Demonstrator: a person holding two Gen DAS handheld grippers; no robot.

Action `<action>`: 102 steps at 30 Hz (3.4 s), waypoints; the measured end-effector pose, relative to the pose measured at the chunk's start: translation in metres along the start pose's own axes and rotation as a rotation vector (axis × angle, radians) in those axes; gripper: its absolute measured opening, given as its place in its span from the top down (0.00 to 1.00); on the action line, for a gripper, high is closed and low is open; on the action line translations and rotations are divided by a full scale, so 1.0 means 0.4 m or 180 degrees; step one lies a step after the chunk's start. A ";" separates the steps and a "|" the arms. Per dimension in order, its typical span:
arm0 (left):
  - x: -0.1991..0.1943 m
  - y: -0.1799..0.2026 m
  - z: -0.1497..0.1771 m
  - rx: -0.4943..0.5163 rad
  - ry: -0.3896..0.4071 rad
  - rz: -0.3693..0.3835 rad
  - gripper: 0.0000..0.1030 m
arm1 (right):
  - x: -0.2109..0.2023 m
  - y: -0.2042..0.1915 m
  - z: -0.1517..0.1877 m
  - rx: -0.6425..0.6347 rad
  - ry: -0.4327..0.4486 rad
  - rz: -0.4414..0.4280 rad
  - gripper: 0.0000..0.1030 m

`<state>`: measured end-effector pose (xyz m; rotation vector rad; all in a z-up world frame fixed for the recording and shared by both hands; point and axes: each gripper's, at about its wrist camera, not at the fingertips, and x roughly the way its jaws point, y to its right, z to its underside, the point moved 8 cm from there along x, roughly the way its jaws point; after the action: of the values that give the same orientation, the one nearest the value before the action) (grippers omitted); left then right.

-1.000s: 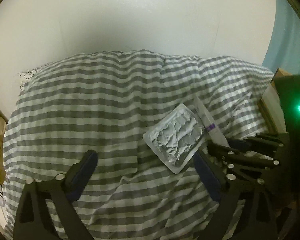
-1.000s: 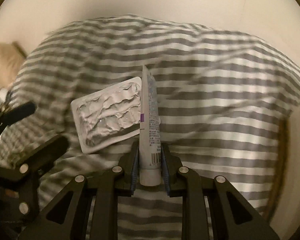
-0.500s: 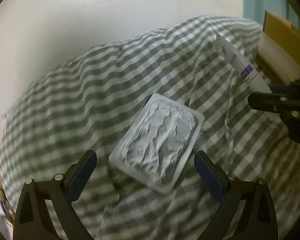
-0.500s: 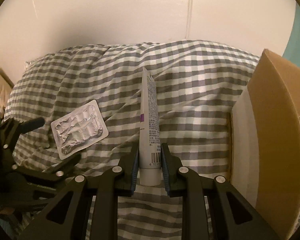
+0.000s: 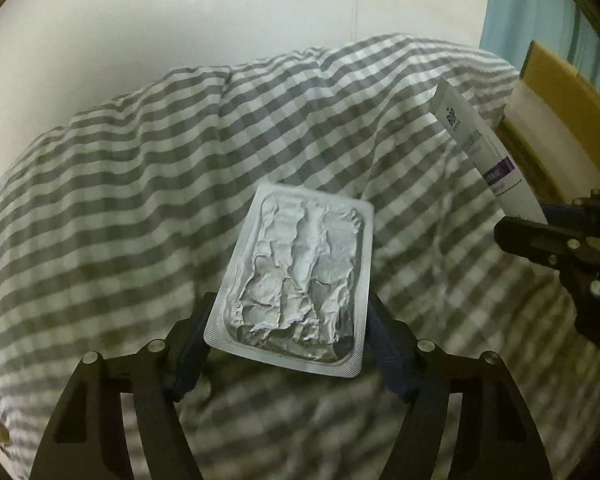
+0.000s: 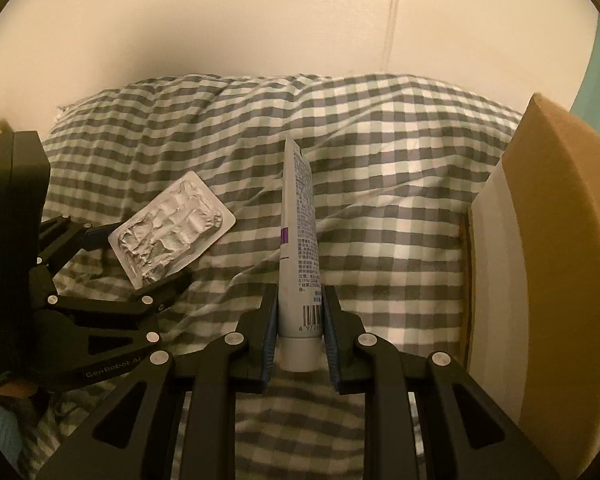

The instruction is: Organize objects

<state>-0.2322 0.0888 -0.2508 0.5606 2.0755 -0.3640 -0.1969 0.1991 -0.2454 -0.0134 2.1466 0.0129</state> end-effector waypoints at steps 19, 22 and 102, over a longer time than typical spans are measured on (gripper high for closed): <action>-0.657 0.142 -0.115 -0.0488 0.0926 -0.0211 0.30 | -0.566 0.007 -0.012 -0.0247 0.0824 -0.0002 0.80; -0.739 0.206 -0.162 -0.0501 0.1132 -0.0151 0.30 | -0.677 0.039 -0.039 -0.0301 0.1020 0.0045 0.80; -0.837 0.314 -0.112 -0.0998 0.1711 -0.0826 0.00 | -0.865 0.371 0.068 0.0451 0.1683 0.0285 0.00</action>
<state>-0.0417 0.1336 0.0516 0.2082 2.6695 -0.0237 0.0124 0.3494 0.0307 0.1803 2.6700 -0.1009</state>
